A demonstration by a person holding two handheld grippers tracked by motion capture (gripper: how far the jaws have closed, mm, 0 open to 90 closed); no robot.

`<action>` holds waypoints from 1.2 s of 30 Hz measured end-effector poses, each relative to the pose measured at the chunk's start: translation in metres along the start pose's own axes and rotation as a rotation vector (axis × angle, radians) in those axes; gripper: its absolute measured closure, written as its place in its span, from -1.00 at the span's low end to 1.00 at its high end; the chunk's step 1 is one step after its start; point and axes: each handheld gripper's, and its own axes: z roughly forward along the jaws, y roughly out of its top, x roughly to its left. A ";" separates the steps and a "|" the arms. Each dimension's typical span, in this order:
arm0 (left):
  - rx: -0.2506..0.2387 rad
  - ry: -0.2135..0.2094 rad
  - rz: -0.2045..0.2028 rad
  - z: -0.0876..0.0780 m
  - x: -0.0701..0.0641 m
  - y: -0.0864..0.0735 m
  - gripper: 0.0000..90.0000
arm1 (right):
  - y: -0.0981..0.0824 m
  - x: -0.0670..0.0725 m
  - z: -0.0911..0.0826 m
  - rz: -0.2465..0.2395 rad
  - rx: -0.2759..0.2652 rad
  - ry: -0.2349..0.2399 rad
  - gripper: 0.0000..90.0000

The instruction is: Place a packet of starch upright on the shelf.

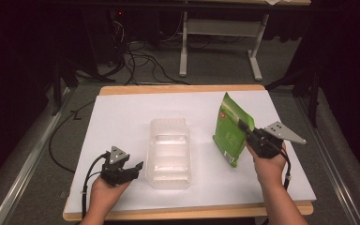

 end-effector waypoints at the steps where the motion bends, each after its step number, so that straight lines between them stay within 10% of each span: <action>1: 0.003 -0.001 0.004 0.000 0.000 0.000 -0.13 | -0.003 0.002 -0.001 -0.016 0.004 -0.005 1.00; 28: 0.025 -0.034 0.037 0.006 -0.011 0.000 -0.14 | -0.033 -0.007 0.003 0.057 0.133 0.029 0.60; 36: 0.029 -0.037 0.053 0.008 -0.017 0.000 -0.12 | -0.037 0.003 0.009 0.005 0.164 0.036 0.59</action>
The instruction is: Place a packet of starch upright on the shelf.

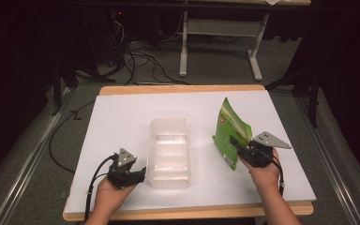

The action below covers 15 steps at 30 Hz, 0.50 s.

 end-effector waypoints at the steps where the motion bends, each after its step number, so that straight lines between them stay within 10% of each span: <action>1: 0.000 0.000 0.000 0.000 0.000 0.000 -0.12 | 0.000 0.001 0.000 -0.001 0.000 -0.004 0.59; 15: -0.008 0.022 -0.008 -0.002 0.003 0.001 -0.14 | -0.001 0.002 0.003 0.000 0.012 -0.016 0.72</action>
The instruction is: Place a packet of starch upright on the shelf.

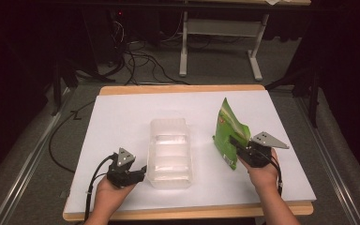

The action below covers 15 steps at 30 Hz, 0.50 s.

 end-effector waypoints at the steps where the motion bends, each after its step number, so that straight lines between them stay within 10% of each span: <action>1: 0.000 0.002 -0.001 -0.001 0.001 0.000 -0.14 | 0.000 0.000 0.000 -0.004 0.002 -0.003 0.74; 15: -0.026 0.018 -0.040 -0.007 0.013 0.000 -0.14 | 0.004 -0.001 0.000 0.009 0.007 -0.011 0.85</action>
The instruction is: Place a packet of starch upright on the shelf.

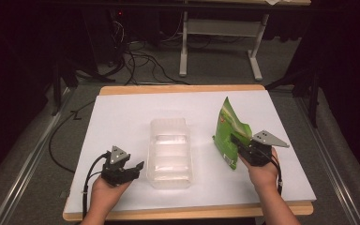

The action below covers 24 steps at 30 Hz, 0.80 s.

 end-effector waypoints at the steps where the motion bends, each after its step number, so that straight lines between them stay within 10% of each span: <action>1: 0.001 -0.005 -0.004 0.000 0.000 0.000 -0.14 | 0.000 0.000 0.000 -0.002 0.000 0.000 0.85; 24: -0.011 -0.002 -0.018 -0.003 0.004 0.000 -0.14 | 0.012 0.006 -0.015 -0.030 -0.050 0.063 0.86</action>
